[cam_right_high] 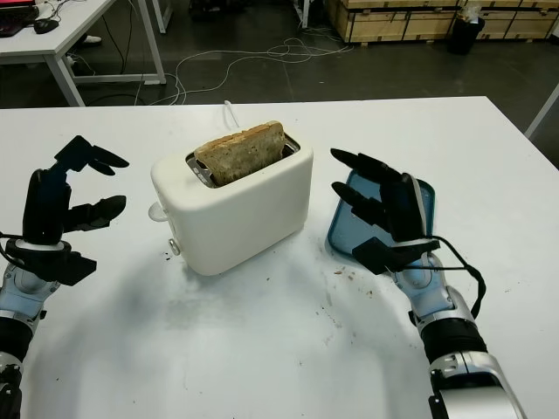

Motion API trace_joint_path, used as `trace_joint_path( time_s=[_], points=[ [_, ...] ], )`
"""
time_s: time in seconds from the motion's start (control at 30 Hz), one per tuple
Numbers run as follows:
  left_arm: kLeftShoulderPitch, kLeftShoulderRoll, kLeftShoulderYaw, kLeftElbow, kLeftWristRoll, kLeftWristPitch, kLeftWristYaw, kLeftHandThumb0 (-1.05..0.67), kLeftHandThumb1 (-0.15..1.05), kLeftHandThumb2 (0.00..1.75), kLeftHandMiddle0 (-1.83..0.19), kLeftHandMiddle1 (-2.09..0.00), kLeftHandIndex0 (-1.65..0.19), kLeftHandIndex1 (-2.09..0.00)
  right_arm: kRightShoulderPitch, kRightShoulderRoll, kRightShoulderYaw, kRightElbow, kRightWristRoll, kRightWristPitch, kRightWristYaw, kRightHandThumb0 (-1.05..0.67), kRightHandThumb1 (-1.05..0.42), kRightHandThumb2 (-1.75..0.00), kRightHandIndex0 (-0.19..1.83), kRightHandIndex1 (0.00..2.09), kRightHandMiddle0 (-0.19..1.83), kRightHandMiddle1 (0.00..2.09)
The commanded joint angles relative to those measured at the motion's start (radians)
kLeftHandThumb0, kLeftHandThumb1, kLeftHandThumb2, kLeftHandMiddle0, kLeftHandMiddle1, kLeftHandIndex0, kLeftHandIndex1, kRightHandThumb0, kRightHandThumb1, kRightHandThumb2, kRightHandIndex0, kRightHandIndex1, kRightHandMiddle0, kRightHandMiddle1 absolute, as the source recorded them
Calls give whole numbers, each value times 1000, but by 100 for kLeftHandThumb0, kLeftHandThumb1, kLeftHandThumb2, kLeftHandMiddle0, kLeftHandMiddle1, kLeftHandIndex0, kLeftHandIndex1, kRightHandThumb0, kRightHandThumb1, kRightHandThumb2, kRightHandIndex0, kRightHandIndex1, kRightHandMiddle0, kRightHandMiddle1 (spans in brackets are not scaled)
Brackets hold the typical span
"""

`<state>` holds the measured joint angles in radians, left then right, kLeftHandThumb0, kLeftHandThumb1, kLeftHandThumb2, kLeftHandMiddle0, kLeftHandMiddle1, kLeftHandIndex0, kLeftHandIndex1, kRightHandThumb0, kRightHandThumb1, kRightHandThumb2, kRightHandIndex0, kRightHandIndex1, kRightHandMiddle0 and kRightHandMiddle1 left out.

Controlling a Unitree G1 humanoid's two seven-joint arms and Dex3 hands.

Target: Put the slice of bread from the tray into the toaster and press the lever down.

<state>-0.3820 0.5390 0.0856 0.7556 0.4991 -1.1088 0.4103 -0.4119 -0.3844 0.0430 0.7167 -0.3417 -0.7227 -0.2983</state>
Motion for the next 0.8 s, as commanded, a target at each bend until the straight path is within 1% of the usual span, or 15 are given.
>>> trace_joint_path(
  time_s=[0.0, 0.07, 0.13, 0.23, 0.33, 0.47, 0.6, 0.77],
  points=[
    [6, 26, 1, -14, 37, -30, 33, -96, 92, 64, -20, -174, -19, -151, 4, 8, -17, -17, 19, 22, 4, -35, -92, -20, 87, 8, 84, 1],
    [10, 37, -4, -12, 77, -47, 65, -95, 92, 66, -21, -174, -16, -146, 1, 9, -24, -19, 26, 31, 7, -36, -92, -20, 87, 7, 83, 1],
    [18, 58, -13, -24, 151, -43, 115, -93, 92, 70, -21, -175, -12, -139, -2, 11, -30, -19, 30, 36, 7, -34, -92, -20, 87, 6, 83, 0],
    [25, 90, -31, -46, 275, -37, 235, -90, 92, 76, -26, -175, -8, -130, -10, 13, -34, -17, 28, 42, 8, -33, -92, -20, 88, 5, 83, 0],
    [25, 118, -52, -61, 348, -15, 323, -90, 92, 81, -28, -175, -5, -128, -16, 14, -35, -10, 29, 40, 11, -32, -92, -20, 89, 5, 84, 0],
    [20, 147, -84, -74, 389, 8, 386, -90, 92, 85, -25, -175, -1, -128, -22, 17, -35, 1, 21, 36, 3, -33, -92, -19, 90, 4, 84, 1],
    [17, 169, -120, -78, 403, 24, 412, -90, 92, 88, -23, -175, 0, -125, -23, 17, -36, 0, 23, 44, 6, -33, -92, -18, 91, 3, 84, 0],
    [10, 182, -158, -66, 404, 27, 438, -90, 92, 87, -27, -175, -1, -125, -27, 14, -43, 9, 33, 48, 13, -32, -92, -17, 93, 3, 84, 0]
  ],
)
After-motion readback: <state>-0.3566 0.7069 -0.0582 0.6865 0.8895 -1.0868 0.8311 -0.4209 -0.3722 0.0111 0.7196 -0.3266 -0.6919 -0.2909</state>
